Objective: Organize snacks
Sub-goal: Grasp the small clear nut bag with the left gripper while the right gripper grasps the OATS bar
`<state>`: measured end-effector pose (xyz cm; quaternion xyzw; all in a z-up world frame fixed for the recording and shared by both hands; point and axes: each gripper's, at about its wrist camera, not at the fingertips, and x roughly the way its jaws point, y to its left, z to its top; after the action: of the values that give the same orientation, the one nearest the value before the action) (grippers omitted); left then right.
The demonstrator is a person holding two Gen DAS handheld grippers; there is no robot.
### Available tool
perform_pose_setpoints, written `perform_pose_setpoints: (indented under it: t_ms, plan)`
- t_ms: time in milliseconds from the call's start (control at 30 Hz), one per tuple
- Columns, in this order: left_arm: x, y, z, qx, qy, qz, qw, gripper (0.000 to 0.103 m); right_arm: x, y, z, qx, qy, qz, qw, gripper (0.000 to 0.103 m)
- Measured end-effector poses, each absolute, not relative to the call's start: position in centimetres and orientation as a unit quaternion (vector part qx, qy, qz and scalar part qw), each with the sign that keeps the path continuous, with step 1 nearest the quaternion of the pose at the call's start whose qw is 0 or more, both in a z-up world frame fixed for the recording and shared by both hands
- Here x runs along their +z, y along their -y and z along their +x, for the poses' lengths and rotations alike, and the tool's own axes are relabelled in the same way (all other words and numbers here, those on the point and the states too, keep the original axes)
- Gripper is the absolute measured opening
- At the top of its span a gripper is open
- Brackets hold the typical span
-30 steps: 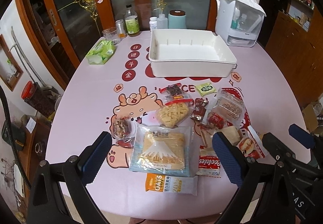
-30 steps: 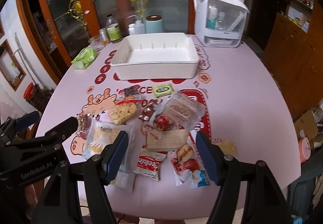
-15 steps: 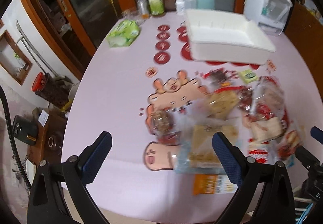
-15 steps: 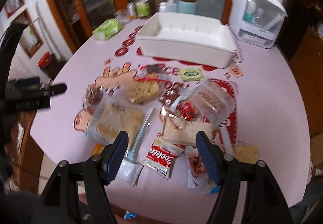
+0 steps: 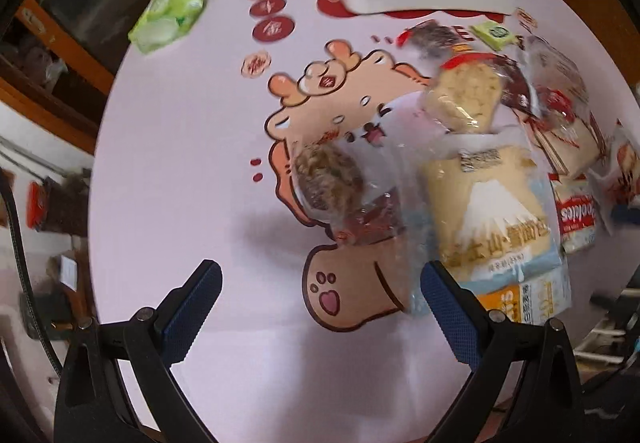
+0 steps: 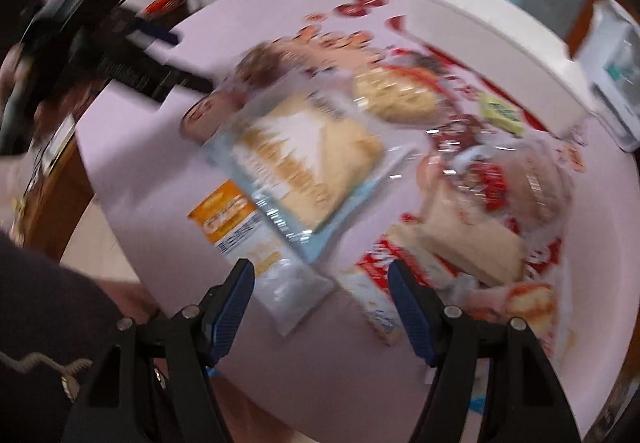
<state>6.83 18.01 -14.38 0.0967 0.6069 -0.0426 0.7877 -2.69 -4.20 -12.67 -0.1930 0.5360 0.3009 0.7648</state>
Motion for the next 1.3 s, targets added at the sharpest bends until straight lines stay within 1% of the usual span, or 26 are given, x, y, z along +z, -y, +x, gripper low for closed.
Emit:
perform_pose_setpoints:
  t_ms: [133, 367, 533, 700, 767, 800, 833, 900, 967, 1000, 1033, 1100, 1200, 1300]
  plan:
    - [-15.1, -20.2, 8.6, -0.038, -0.623, 0.034, 0.78, 0.099, -14.8, 2.2, -2.8, 0.324, -0.551, -0.218, 0.738, 0.07]
    - [-16.9, -22.6, 11.1, -0.012, -0.647, -0.035, 0.762, 0.099, -17.4, -0.2, -3.0, 0.347, -0.573, -0.253, 0.699, 0.07]
    - [-18.3, -22.7, 12.9, 0.015, -0.656, -0.059, 0.752, 0.099, -18.1, -0.9, -3.6, 0.356, -0.572, -0.273, 0.686, 0.07]
    - [-19.3, -21.8, 14.7, 0.034, -0.664, -0.059, 0.745, 0.099, -18.4, -0.7, -4.1, 0.364, -0.572, -0.278, 0.68, 0.07]
    - [-19.6, -21.3, 15.2, 0.037, -0.668, -0.058, 0.741, 0.092, -18.4, -0.6, -4.2, 0.364, -0.572, -0.28, 0.68, 0.07]
    - [-19.8, -21.1, 15.3, 0.034, -0.671, -0.06, 0.738, 0.085, -18.4, -0.5, -4.3, 0.366, -0.57, -0.282, 0.679, 0.07]
    - [-20.0, -20.9, 15.4, 0.029, -0.675, -0.068, 0.734, 0.081, -18.4, -0.6, -4.3, 0.369, -0.568, -0.284, 0.679, 0.07]
    - [-20.3, -20.5, 15.8, 0.024, -0.68, -0.076, 0.729, 0.078, -18.4, -1.3, -4.9, 0.373, -0.558, -0.297, 0.68, 0.069]
    - [-20.6, -20.0, 15.9, 0.019, -0.683, -0.076, 0.727, 0.072, -18.5, -2.3, -5.6, 0.382, -0.544, -0.312, 0.678, 0.061]
    - [-20.6, -19.7, 15.8, 0.011, -0.682, -0.079, 0.727, 0.062, -18.4, -2.5, -5.8, 0.389, -0.541, -0.314, 0.676, 0.048]
    - [-20.4, -19.4, 15.5, 0.0, -0.683, -0.084, 0.726, 0.049, -18.3, -2.6, -6.3, 0.394, -0.538, -0.318, 0.675, 0.043]
    - [-20.5, -18.7, 15.2, -0.015, -0.685, -0.094, 0.722, 0.037, -18.2, -2.7, -6.5, 0.388, -0.537, -0.325, 0.675, 0.042]
    - [-20.6, -18.5, 15.0, -0.019, -0.684, -0.101, 0.723, 0.034, -17.8, -2.5, -6.9, 0.383, -0.528, -0.326, 0.684, 0.041]
    - [-20.3, -19.6, 14.0, -0.016, -0.682, -0.095, 0.725, 0.033, -15.8, -1.7, -7.1, 0.383, -0.516, -0.314, 0.699, 0.04]
